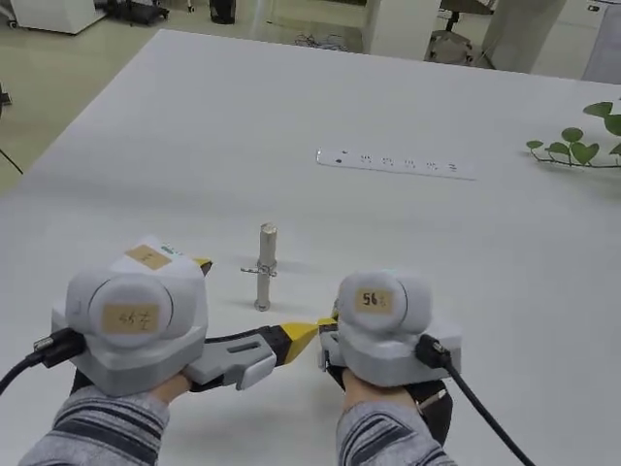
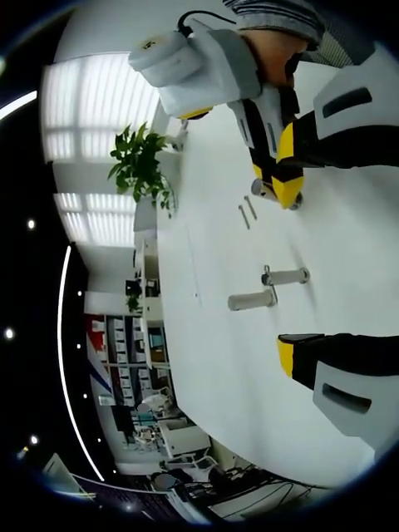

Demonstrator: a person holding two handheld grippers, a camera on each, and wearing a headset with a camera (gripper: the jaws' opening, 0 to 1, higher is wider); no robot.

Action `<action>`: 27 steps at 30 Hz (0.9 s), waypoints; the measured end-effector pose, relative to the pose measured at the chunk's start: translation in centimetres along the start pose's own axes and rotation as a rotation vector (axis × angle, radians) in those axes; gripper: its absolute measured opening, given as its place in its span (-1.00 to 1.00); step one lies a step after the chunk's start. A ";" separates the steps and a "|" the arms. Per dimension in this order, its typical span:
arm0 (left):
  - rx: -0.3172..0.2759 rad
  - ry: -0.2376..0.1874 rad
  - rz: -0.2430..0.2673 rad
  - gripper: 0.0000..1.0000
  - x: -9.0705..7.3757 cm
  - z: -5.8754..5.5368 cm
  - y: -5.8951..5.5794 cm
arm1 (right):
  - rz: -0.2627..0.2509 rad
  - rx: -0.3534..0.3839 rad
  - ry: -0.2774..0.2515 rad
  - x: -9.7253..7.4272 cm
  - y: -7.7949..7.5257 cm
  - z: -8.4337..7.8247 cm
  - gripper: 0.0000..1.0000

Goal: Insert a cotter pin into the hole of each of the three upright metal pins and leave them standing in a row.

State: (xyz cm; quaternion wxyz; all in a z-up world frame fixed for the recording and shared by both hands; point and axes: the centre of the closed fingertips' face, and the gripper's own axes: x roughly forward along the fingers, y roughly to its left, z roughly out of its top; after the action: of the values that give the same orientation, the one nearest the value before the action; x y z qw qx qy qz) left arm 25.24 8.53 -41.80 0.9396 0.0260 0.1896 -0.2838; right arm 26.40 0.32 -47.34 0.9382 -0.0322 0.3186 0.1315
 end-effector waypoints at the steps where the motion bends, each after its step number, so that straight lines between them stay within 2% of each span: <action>1: 0.003 0.000 0.000 0.61 0.0 0.0 0.0 | 0.008 0.007 -0.004 -0.1 0.0 0.0 -0.78; 4: 0.004 -0.001 0.000 0.60 0.0 0.0 -0.1 | 0.039 0.007 -0.044 -0.5 0.4 0.5 -0.68; 7: 0.006 0.001 0.000 0.61 0.0 0.0 -0.1 | 0.065 -0.022 -0.055 -1.0 0.5 0.8 -0.52; 10: 0.004 -0.002 -0.002 0.61 0.0 0.0 -0.2 | 0.088 -0.045 -0.061 -1.6 0.2 1.0 -0.50; 14: -0.004 -0.009 -0.006 0.62 0.0 0.1 -0.3 | 0.123 -0.045 -0.045 -1.9 -0.2 1.0 -0.48; 22: -0.013 -0.004 -0.004 0.62 -0.1 0.0 -0.3 | 0.161 -0.088 0.005 -2.4 -1.4 0.3 -0.49; 23: -0.014 -0.004 -0.002 0.62 -0.1 0.0 -0.2 | 0.177 -0.118 0.029 -2.4 -1.7 0.0 -0.49; 27: -0.015 -0.001 -0.002 0.62 -0.1 -0.1 -0.2 | 0.191 -0.140 0.040 -2.5 -2.7 0.3 -0.49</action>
State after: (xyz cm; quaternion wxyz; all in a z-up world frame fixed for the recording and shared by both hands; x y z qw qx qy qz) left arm 25.01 8.48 -41.81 0.9397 0.0184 0.1911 -0.2832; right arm 25.44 -2.84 -45.66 0.9102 -0.0698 0.3289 0.2416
